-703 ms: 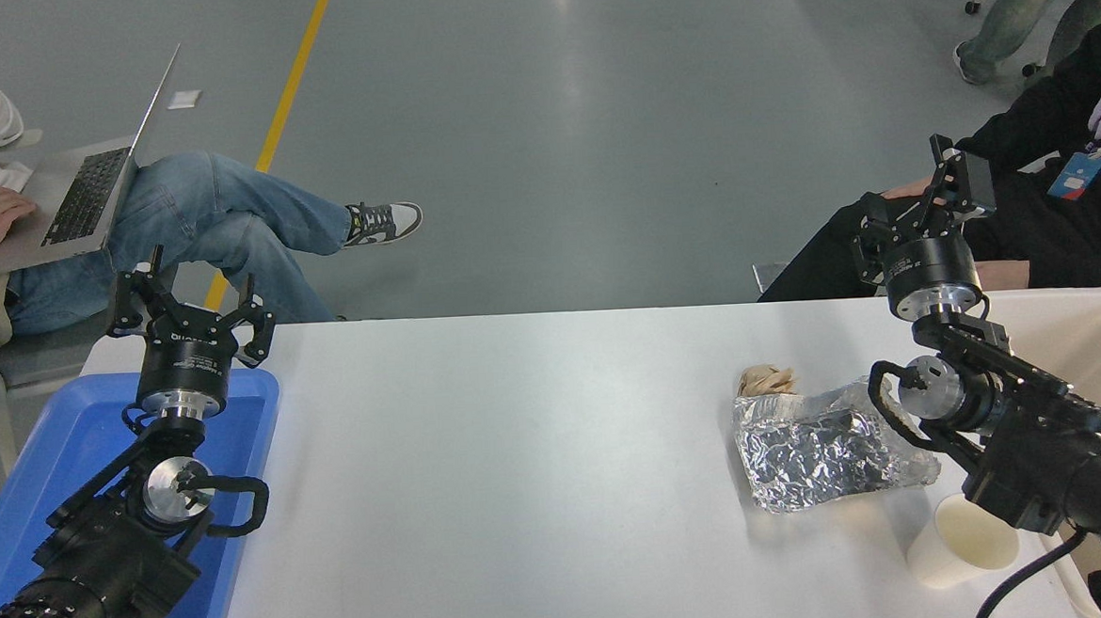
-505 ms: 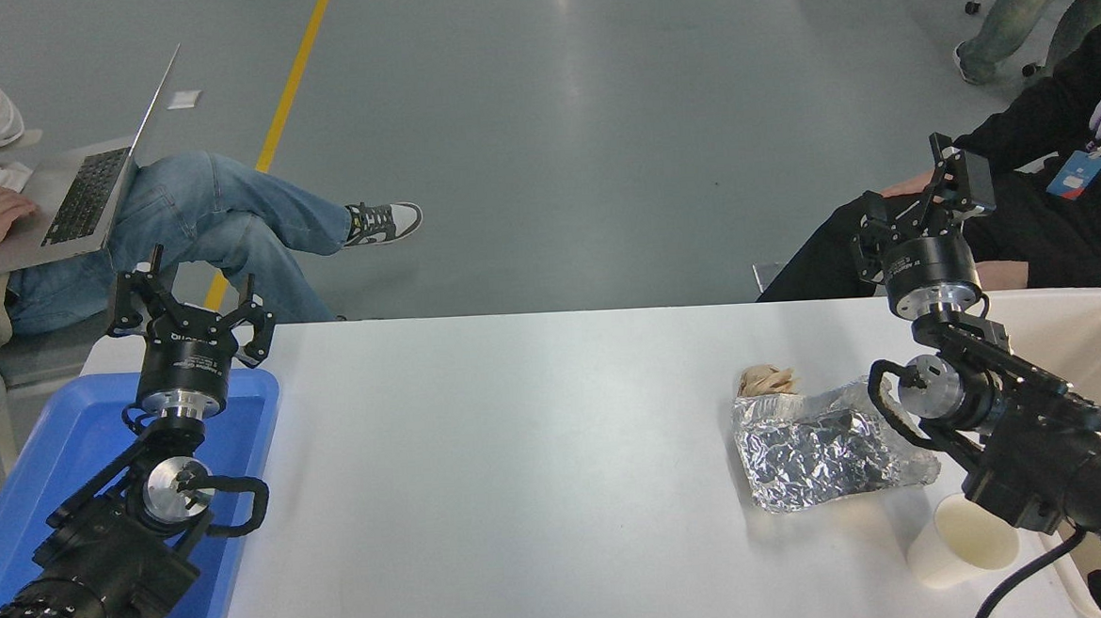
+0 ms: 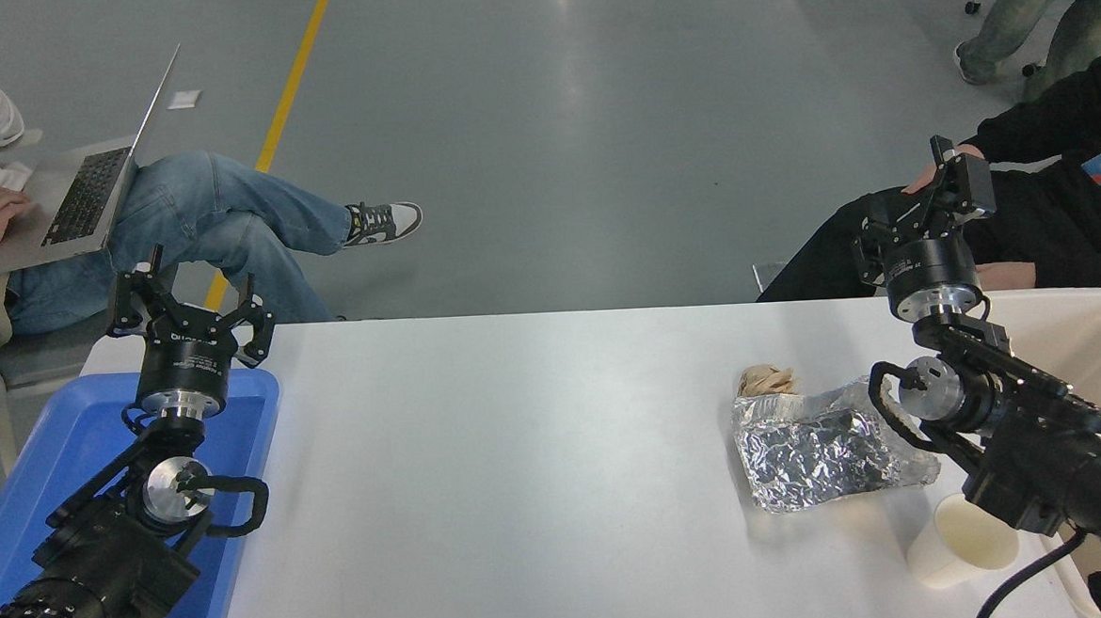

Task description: Pick up paper cup place in dustbin

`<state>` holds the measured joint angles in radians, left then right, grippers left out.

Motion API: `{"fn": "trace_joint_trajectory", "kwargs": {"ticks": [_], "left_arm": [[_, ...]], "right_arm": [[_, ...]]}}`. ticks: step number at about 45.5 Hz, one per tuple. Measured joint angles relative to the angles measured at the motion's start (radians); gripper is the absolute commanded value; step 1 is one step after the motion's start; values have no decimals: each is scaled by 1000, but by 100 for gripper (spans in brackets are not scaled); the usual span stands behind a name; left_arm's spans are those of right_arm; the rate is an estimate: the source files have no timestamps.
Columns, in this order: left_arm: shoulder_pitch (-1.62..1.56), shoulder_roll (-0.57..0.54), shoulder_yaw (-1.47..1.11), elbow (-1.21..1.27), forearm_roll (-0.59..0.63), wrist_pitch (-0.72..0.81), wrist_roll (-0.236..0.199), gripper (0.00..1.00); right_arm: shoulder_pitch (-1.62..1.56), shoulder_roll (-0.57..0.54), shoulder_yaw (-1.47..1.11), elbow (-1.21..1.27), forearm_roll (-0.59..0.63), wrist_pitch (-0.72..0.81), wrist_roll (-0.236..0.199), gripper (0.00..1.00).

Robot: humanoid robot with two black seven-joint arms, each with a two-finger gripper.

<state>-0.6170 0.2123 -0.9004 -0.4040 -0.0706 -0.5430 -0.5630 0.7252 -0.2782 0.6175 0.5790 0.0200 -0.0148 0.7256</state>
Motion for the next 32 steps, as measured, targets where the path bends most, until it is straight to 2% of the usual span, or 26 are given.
{"fn": "trace_joint_trajectory", "kwargs": {"ticks": [21, 32], "left_arm": [[0, 0, 0, -1, 0, 0, 0, 99], [0, 0, 0, -1, 0, 0, 0, 99]], "right_arm": [[1, -23, -26, 6, 5, -2, -1, 100], [64, -137, -324, 38, 42, 3, -1, 100]]}}
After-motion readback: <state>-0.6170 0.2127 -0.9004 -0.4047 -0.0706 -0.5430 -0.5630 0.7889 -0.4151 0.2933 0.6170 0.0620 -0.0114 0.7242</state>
